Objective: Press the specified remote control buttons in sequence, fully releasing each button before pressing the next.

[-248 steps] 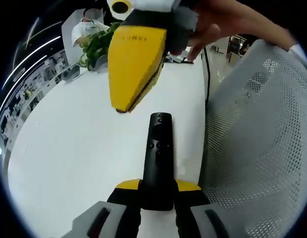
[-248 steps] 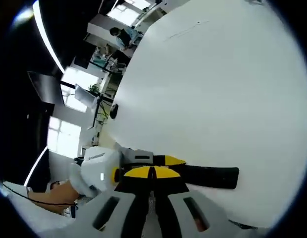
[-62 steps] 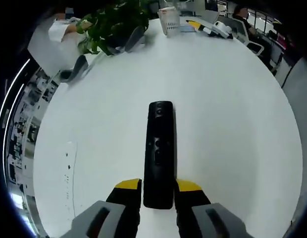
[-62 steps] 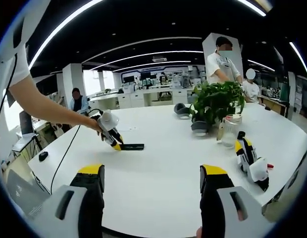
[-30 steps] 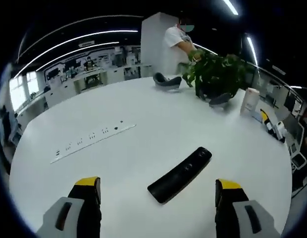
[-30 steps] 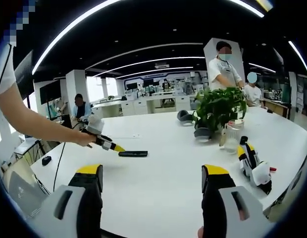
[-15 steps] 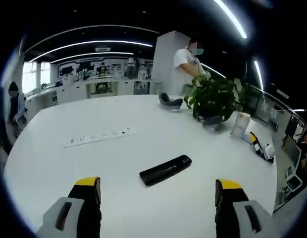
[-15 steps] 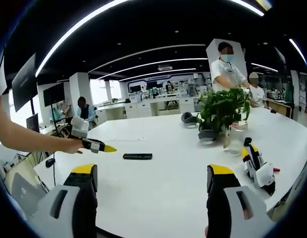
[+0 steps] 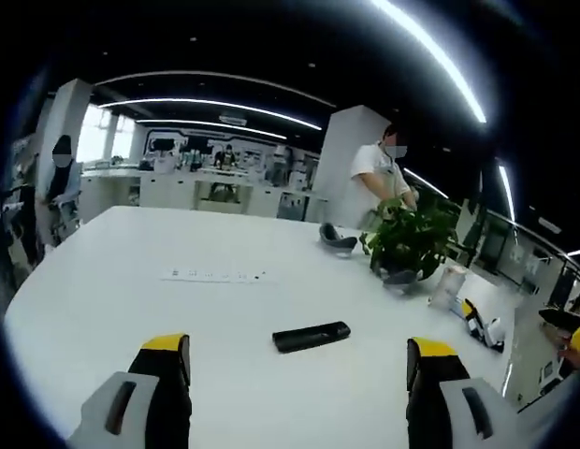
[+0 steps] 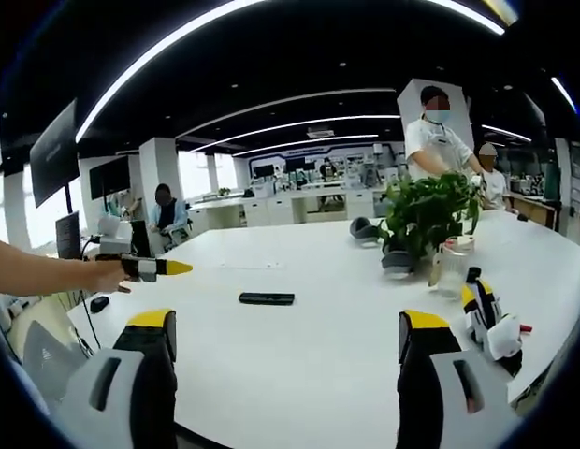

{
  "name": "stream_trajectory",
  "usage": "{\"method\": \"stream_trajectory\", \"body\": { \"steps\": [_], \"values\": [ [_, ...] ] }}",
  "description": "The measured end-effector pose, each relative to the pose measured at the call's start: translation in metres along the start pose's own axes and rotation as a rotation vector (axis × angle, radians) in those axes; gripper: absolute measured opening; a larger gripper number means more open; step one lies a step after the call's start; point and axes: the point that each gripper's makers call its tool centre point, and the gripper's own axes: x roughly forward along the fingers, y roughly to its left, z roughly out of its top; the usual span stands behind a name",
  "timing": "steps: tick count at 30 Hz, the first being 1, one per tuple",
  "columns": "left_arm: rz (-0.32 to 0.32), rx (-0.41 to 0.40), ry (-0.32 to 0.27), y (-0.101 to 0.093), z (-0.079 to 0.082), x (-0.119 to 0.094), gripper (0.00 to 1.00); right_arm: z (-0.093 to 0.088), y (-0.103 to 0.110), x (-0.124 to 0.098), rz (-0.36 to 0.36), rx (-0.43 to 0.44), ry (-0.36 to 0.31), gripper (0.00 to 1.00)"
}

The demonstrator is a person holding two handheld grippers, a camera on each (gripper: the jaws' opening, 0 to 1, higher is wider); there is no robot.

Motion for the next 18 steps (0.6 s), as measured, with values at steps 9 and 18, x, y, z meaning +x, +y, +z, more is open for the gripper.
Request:
{"method": "stream_trajectory", "body": {
  "steps": [9,18],
  "values": [
    [0.028,-0.035,-0.053,-0.015,-0.003,-0.049,1.0,0.0,0.002,0.0,0.009,-0.023,-0.005,1.0],
    [0.082,-0.1,-0.242,-0.017,0.017,-0.104,1.0,-0.002,0.009,0.001,0.03,-0.065,0.007,1.0]
  ]
}}
